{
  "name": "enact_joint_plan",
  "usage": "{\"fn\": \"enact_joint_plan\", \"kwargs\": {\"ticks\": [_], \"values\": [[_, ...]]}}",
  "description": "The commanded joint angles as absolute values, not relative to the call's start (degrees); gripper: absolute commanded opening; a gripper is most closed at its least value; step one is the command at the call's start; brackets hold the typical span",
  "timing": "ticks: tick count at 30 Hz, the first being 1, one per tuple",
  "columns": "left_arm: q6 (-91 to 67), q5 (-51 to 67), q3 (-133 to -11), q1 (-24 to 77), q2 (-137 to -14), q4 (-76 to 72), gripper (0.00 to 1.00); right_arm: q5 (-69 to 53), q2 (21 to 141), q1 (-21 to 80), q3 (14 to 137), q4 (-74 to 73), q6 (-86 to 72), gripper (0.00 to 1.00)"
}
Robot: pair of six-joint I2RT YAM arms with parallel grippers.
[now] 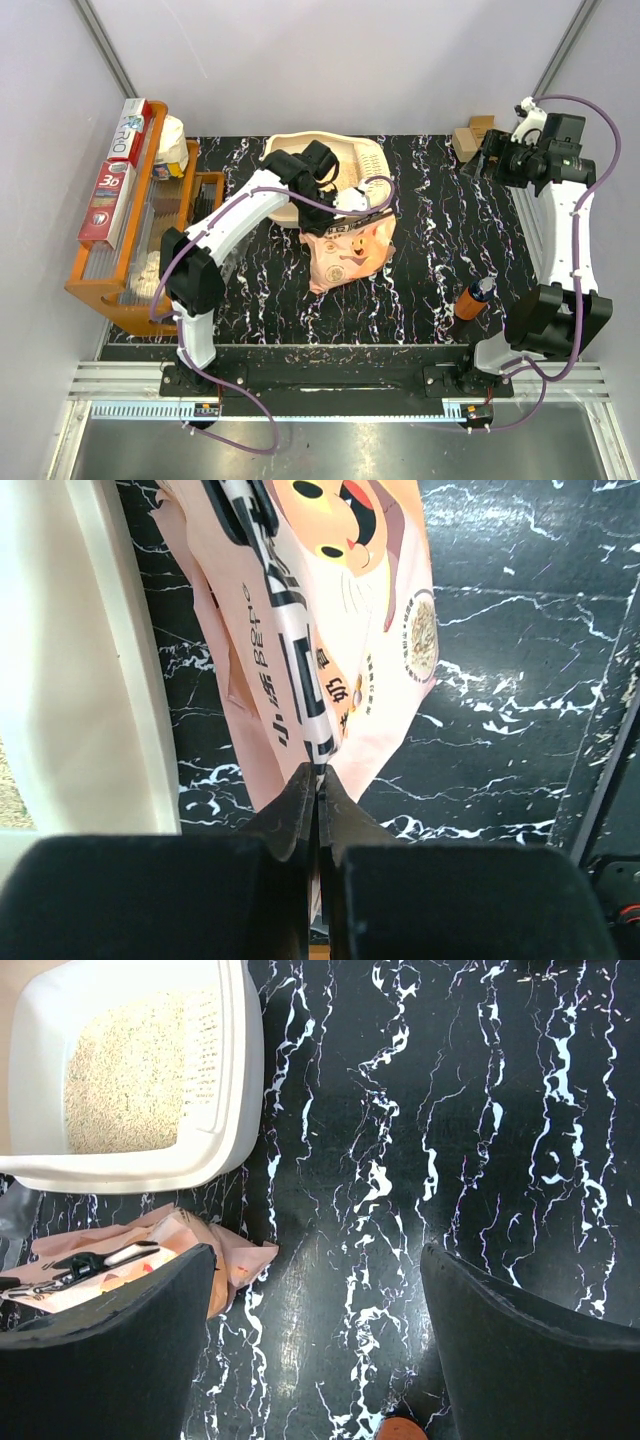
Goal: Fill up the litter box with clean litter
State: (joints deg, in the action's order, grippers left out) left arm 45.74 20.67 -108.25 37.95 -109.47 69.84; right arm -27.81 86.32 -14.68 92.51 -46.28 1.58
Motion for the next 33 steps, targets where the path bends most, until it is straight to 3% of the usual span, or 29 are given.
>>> {"fn": "enact_joint_plan", "kwargs": {"ticks": [1, 6, 7, 8, 9, 13, 17, 22, 33], "values": [[50.10, 16.79, -111.09, 37.62, -107.31, 71.10, 0.00, -29.09, 84.11, -14.77, 91.93, -44.56, 1.41, 0.88], [49.40, 13.89, -111.88, 36.30, -106.79, 71.28, 0.00, -32.77, 84.55, -14.77, 91.76, -44.74, 2.72, 0.89], [48.70, 13.71, -111.71, 35.95, -106.27, 70.24, 0.19, -34.78, 84.72, -14.77, 91.84, -45.26, 3.77, 0.89], [47.30, 13.10, -111.27, 35.86, -104.61, 69.01, 0.63, -40.29, 84.81, -14.77, 92.11, -45.96, 7.61, 0.90], [43.54, 12.49, -109.96, 35.86, -103.37, 67.52, 0.99, -43.13, 85.08, -14.77, 93.07, -47.01, 10.00, 0.90], [33.50, 5.64, -108.10, 35.77, -97.83, 63.28, 0.99, -48.60, 86.74, -13.98, 95.97, -52.64, 17.56, 0.91], [30.15, 10.62, -102.68, 33.58, -91.25, 60.31, 0.99, -44.93, 89.38, -7.42, 100.09, -57.47, 28.26, 0.91], [28.30, 11.95, -87.47, 32.43, -79.83, 45.91, 0.99, -41.75, 95.53, 3.33, 104.76, -63.71, 41.11, 0.92], [17.50, 19.33, -80.60, 27.60, -76.03, 43.42, 0.99, -47.01, 109.40, 10.72, 114.25, -64.67, 58.35, 0.91]]}}
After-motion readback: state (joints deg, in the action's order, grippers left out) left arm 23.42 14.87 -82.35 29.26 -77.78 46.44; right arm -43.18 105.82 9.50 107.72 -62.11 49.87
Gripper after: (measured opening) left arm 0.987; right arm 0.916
